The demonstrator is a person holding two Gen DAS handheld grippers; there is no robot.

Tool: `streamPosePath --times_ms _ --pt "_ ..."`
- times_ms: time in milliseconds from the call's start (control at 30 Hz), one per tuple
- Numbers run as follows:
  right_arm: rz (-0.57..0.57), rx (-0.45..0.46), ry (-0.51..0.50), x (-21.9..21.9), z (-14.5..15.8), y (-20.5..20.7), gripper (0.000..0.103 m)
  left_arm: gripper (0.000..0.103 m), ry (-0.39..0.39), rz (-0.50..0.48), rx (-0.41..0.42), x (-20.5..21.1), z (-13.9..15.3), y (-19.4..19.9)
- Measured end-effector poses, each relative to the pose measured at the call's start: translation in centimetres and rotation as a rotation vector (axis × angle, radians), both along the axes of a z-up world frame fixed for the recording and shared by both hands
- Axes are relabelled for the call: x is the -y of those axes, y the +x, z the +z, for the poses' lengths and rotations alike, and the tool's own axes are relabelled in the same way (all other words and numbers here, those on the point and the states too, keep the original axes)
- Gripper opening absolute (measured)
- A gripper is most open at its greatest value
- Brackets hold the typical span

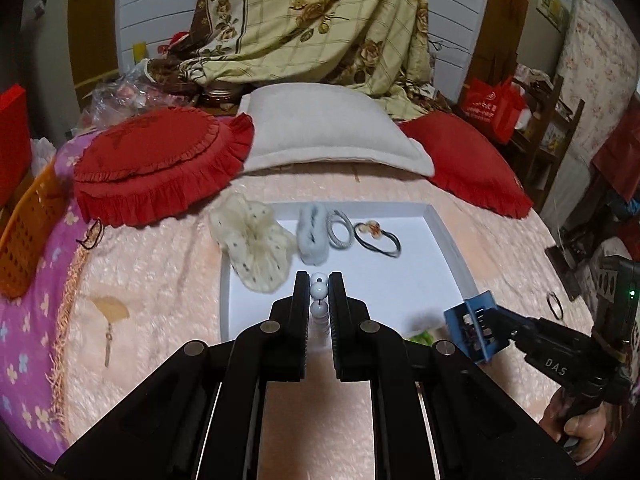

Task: Organize jewelry
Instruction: 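Lower the pearl bracelet and claw clip into the white box and release, then grasp the brown wooden-bead bracelet with the left gripper while the right grasps the red bead bracelet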

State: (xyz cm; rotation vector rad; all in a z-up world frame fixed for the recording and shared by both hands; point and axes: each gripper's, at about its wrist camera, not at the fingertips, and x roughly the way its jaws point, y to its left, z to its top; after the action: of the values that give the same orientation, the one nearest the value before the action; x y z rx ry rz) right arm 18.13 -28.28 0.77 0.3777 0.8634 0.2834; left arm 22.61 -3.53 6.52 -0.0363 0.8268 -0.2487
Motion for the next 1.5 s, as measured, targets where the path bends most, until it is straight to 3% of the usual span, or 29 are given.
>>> streamPosePath --times_ms 100,267,433,667,733,800,833,867,1033,1167,1367,1500 --pt "0.013 -0.036 0.014 -1.6 -1.0 2.3 0.013 0.008 0.008 0.017 -0.022 -0.5 -1.4 1.8" --pt "0.027 -0.109 0.006 -4.6 -3.6 5.8 0.013 0.008 0.044 0.080 -0.125 -2.0 -6.6 4.9" --pt "0.048 -0.140 0.003 -7.3 -5.3 8.4 0.013 0.008 0.051 0.147 -0.175 -3.9 -10.0 5.9" --pt "0.080 -0.170 0.011 -10.3 -6.8 10.2 0.013 0.011 0.037 0.145 -0.175 -4.9 -9.8 4.9" --pt "0.079 -0.180 0.017 -10.7 -7.1 10.5 0.013 0.017 0.010 0.144 -0.169 -5.0 -9.1 3.9" --pt "0.080 -0.185 0.015 -11.0 -7.1 10.5 0.020 0.024 -0.017 0.148 -0.159 -5.2 -8.4 2.9" --pt "0.081 -0.179 0.009 -11.1 -6.9 10.4 0.031 0.024 -0.025 0.153 -0.149 -5.3 -8.0 2.3" --pt "0.082 -0.162 0.003 -11.1 -6.4 10.1 0.040 0.024 -0.024 0.157 -0.140 -5.2 -7.5 1.6" --pt "0.077 -0.092 -0.022 -10.1 -3.6 7.7 0.042 0.026 0.013 0.184 -0.089 -5.3 -5.5 -1.7" --pt "0.087 -0.040 -0.027 -8.1 -1.7 3.1 0.042 0.044 0.015 0.245 -0.057 -6.0 -4.8 -5.3" --pt "0.012 0.032 -0.123 -5.0 -2.2 -3.8 0.042 0.046 -0.027 0.339 -0.098 -6.4 -5.9 -9.9" --pt "-0.033 -0.004 -0.108 -3.1 -3.6 -6.0 0.042 0.046 -0.001 0.343 -0.134 -5.3 -7.2 -12.0"
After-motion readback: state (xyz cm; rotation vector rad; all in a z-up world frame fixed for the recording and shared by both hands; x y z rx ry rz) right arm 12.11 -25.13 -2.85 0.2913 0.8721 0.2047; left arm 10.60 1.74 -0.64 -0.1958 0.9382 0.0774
